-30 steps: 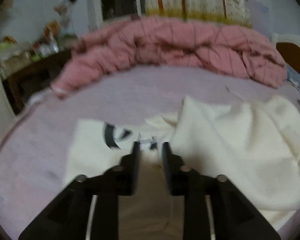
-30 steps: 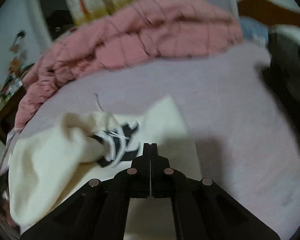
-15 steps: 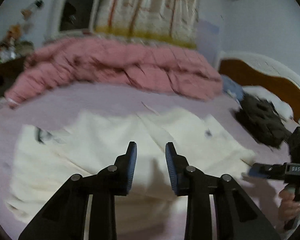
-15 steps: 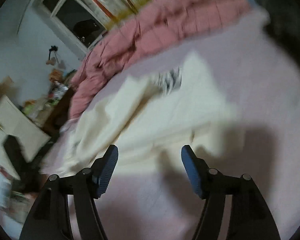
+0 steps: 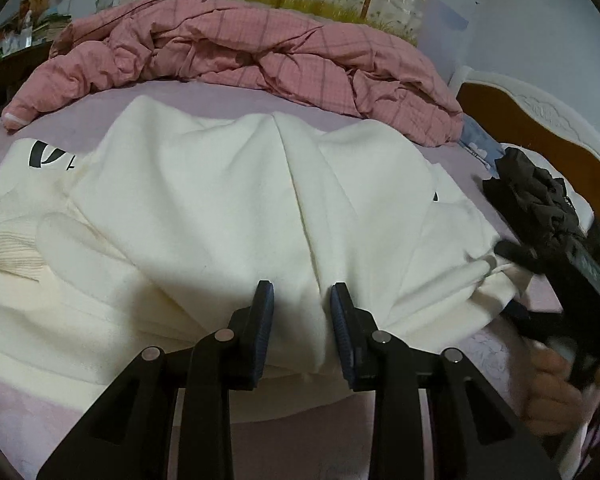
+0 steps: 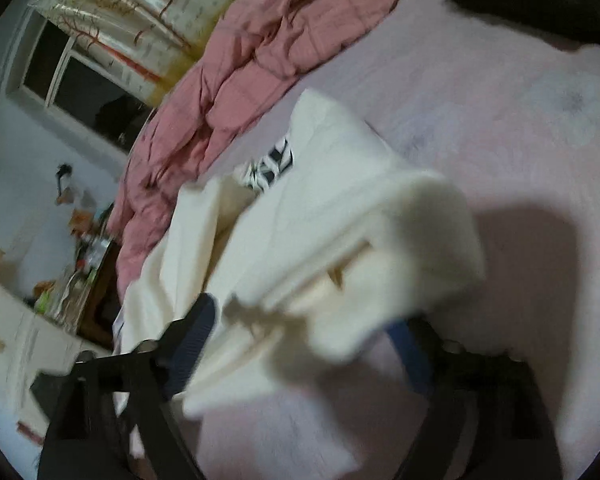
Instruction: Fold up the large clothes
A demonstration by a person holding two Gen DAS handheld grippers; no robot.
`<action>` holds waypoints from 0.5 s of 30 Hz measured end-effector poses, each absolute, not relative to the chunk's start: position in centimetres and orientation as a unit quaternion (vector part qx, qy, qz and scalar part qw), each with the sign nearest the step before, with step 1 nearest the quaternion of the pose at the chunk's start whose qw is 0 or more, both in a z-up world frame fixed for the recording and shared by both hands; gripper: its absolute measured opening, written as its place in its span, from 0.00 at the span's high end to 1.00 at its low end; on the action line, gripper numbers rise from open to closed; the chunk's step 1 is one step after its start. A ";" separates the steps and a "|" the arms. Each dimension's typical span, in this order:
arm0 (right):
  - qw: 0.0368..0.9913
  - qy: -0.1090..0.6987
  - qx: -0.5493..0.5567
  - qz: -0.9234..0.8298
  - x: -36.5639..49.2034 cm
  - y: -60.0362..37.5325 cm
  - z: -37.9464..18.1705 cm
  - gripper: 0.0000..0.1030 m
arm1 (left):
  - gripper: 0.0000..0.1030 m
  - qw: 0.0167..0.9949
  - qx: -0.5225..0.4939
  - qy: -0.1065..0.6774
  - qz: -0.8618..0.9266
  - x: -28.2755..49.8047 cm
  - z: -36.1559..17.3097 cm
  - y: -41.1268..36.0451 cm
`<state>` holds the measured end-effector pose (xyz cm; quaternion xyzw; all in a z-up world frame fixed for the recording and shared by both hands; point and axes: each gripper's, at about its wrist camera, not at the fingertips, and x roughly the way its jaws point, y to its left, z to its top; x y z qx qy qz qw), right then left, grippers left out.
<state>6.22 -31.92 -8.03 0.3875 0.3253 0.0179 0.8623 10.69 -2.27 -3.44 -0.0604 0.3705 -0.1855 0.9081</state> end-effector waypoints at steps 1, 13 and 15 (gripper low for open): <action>0.865 0.327 0.381 0.002 7.2 -31.5 -7.8 0.05 | 0.72 0.909 -0.056 0.371 -0.183 10.7 -3.4 -2.4; 0.938 0.255 0.236 -0.014 9.5 -25.9 -0.5 0.77 | 0.75 0.922 -0.050 0.348 -0.161 9.5 -3.3 -2.1; 0.949 0.235 0.212 0.008 9.2 -23.9 2.0 0.77 | 0.80 0.922 -0.100 0.336 -0.163 8.2 -2.3 0.2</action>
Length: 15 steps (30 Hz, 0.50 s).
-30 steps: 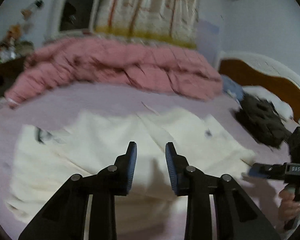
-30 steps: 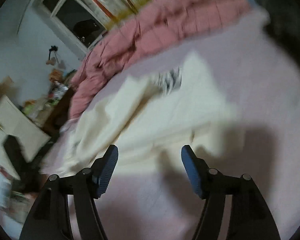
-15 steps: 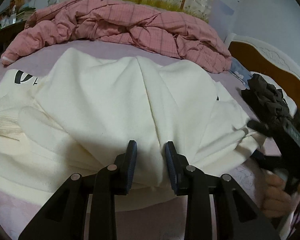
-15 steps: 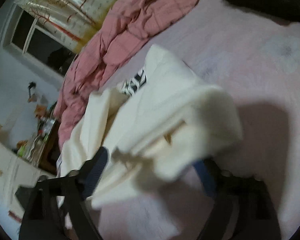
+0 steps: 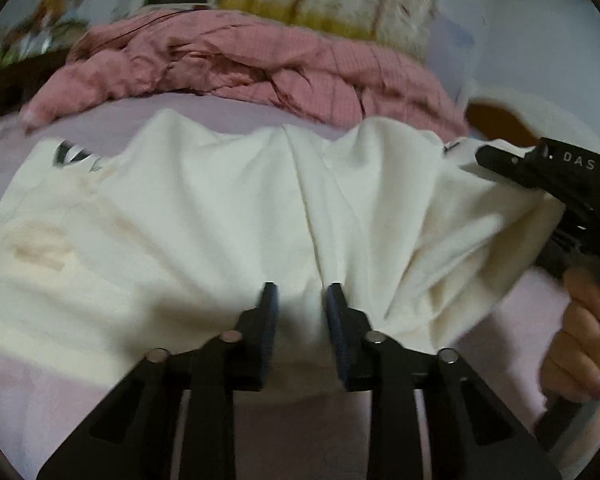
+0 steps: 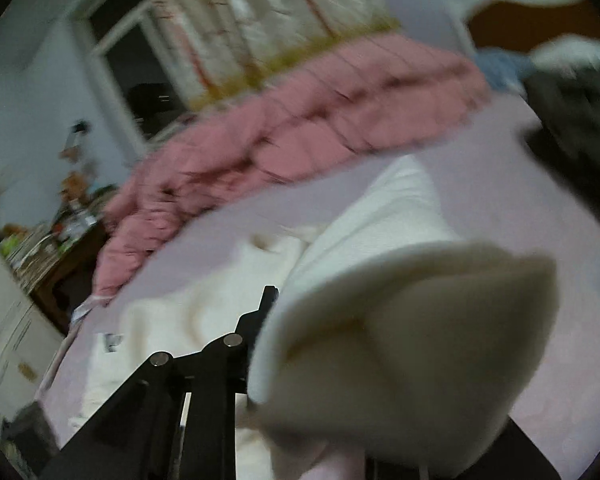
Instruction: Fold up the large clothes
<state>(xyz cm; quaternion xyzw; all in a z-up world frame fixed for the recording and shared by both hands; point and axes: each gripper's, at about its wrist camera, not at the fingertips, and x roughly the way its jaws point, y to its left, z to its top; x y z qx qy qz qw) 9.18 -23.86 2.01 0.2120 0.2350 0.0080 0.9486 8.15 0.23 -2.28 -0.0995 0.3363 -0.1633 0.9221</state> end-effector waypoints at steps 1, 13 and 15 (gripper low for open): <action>0.956 0.221 0.190 0.018 8.9 -22.4 3.5 0.77 | 0.81 0.930 -0.105 0.321 -0.148 7.1 -1.5 1.4; 0.972 0.183 0.026 0.144 9.6 1.6 7.9 0.77 | 0.83 0.981 -0.099 0.116 0.119 -2.4 8.9 19.8; 0.960 0.228 0.041 0.156 11.1 4.9 5.0 0.78 | 0.83 0.980 -0.086 0.103 0.146 -3.0 9.1 21.4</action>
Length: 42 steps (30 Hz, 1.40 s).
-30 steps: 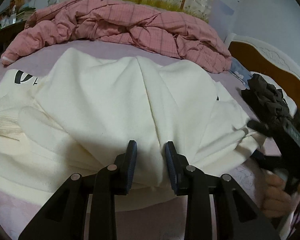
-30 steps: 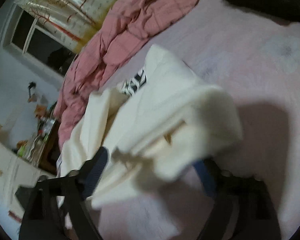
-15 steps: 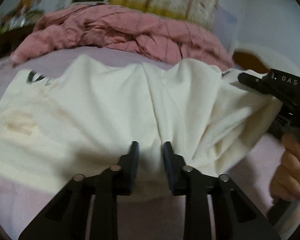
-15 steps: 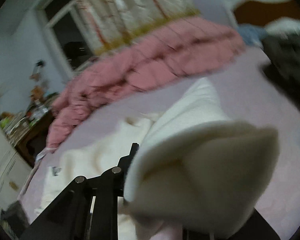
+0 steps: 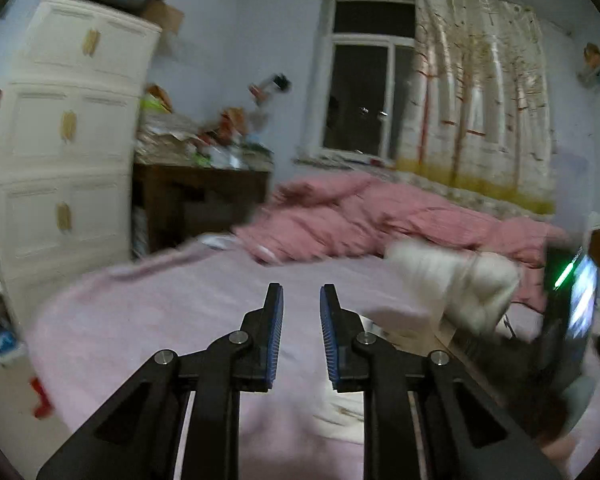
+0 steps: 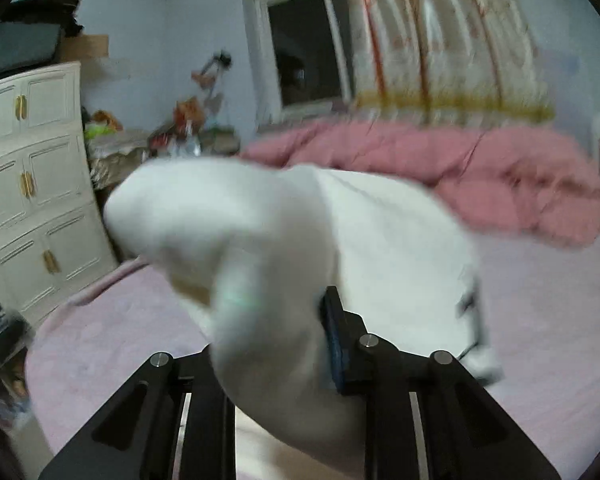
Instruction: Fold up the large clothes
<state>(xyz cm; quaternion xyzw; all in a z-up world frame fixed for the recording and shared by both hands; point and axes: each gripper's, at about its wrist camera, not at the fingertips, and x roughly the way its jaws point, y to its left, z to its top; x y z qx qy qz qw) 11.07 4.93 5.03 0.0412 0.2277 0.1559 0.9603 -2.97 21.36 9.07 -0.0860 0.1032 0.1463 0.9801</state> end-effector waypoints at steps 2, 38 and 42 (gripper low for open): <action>0.952 0.268 0.025 0.144 11.8 8.0 1.5 0.78 | 0.83 0.978 -0.109 0.111 0.137 -3.0 8.7 23.2; 0.951 0.263 0.008 0.160 2.5 -1.4 2.1 0.56 | 0.82 0.966 -0.061 0.250 0.034 5.0 5.0 17.4; 0.922 0.356 0.035 0.149 8.5 -4.0 2.7 0.69 | 0.82 0.966 -0.028 0.256 0.020 7.3 4.9 16.0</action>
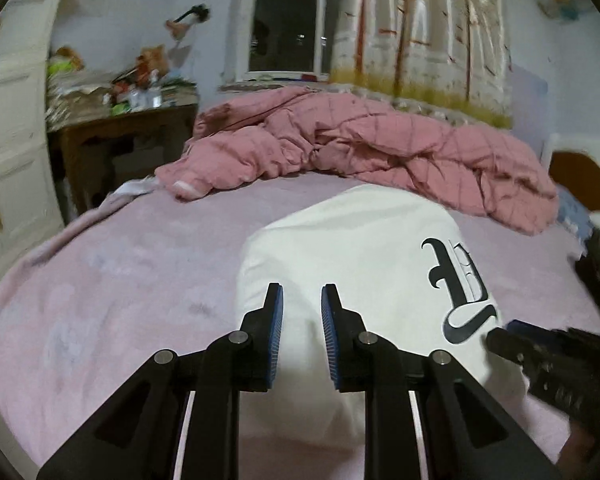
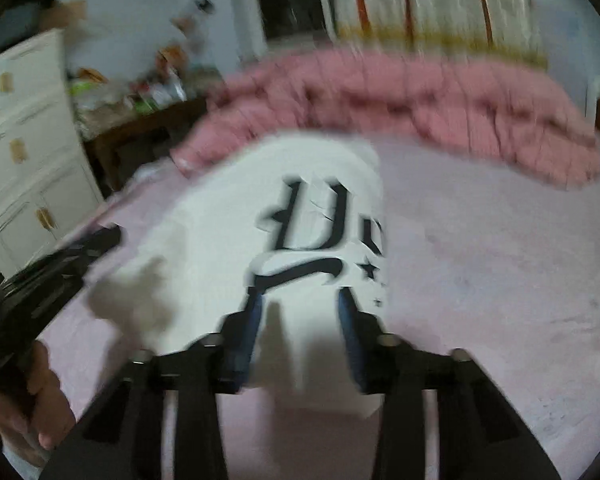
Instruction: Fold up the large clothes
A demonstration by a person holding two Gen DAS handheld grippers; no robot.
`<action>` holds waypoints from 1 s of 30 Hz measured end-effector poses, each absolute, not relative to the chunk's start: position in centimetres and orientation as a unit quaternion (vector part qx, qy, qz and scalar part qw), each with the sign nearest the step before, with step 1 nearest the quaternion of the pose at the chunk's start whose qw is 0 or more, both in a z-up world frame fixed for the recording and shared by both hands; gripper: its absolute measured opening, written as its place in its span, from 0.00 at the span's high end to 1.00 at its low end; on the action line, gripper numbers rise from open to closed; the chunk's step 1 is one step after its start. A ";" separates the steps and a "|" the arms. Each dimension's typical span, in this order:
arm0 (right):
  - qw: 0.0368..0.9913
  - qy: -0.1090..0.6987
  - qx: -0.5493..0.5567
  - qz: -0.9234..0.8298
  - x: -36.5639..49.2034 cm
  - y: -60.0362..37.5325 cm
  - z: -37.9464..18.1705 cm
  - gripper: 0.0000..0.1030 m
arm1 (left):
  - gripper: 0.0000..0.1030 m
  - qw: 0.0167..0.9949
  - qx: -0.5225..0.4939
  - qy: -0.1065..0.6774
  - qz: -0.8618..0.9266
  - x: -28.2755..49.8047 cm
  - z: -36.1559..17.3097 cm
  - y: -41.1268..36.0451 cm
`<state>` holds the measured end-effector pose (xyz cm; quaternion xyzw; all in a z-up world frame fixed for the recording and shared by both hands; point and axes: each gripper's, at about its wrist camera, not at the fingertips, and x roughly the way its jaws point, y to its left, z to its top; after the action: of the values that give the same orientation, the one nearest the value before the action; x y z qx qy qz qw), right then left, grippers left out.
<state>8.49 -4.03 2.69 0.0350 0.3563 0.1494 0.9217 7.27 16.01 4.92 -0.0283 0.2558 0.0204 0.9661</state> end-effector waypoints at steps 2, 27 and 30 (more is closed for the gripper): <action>0.908 0.380 0.067 0.164 10.8 -5.0 2.3 0.69 | 0.82 0.958 -0.019 0.286 0.023 9.1 3.7 15.8; 0.839 0.523 0.086 0.127 23.1 -5.4 5.0 0.69 | 0.80 0.941 -0.004 0.337 0.031 11.1 -1.4 16.3; 0.824 0.548 0.072 0.125 25.1 -4.7 2.7 0.69 | 0.80 0.936 -0.029 0.351 0.022 11.4 -1.4 16.9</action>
<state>25.14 -4.71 2.72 0.0723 0.5485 0.1249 0.8236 11.37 16.93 -1.42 -0.0294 0.3510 0.0222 0.9356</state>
